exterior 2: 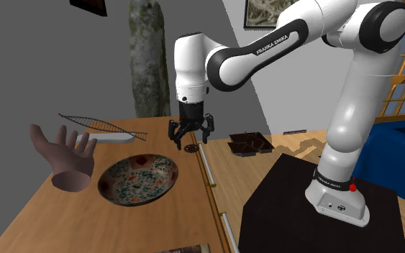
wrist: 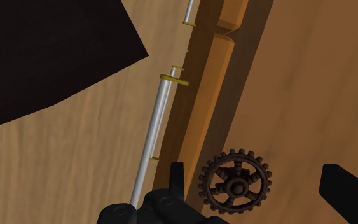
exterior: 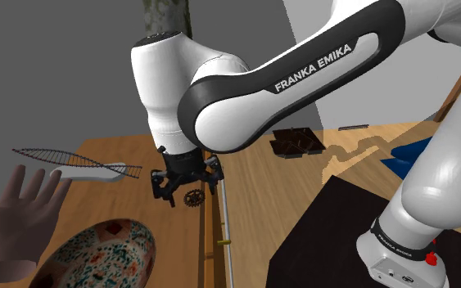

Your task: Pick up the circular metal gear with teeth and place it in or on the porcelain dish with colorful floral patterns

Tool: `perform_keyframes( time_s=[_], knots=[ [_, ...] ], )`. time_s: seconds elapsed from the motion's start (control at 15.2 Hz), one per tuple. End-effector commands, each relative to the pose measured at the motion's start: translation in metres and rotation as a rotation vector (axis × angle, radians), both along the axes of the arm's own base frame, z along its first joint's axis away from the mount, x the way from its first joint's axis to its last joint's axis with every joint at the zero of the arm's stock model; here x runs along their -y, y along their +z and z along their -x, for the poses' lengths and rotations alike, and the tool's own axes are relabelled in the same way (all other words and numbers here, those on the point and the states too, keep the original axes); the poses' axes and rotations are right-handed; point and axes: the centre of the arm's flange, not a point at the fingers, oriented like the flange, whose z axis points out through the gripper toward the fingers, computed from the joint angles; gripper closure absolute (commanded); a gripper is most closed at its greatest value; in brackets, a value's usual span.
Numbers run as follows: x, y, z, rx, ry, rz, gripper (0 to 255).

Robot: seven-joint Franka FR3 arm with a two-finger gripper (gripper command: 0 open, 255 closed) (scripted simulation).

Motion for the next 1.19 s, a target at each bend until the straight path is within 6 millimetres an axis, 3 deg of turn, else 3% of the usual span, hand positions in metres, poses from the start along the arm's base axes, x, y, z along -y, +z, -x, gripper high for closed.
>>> perform_keyframes(
  time_s=[0.0,0.07,0.66,0.73,0.86,0.92,1.12],
  knots=[
    [0.000,0.000,0.000,0.000,0.000,0.000,0],
    [0.000,0.000,0.000,0.000,0.000,0.000,255],
    [0.000,0.001,0.000,0.001,0.000,0.000,255],
    [0.000,0.001,0.000,0.001,0.000,0.000,0],
    [0.023,0.011,-0.009,0.041,-0.486,-0.052,0],
    [0.028,0.013,-0.009,0.049,-0.581,-0.062,0],
    [0.027,-0.003,-0.010,0.049,-0.581,-0.062,0]
  ],
)
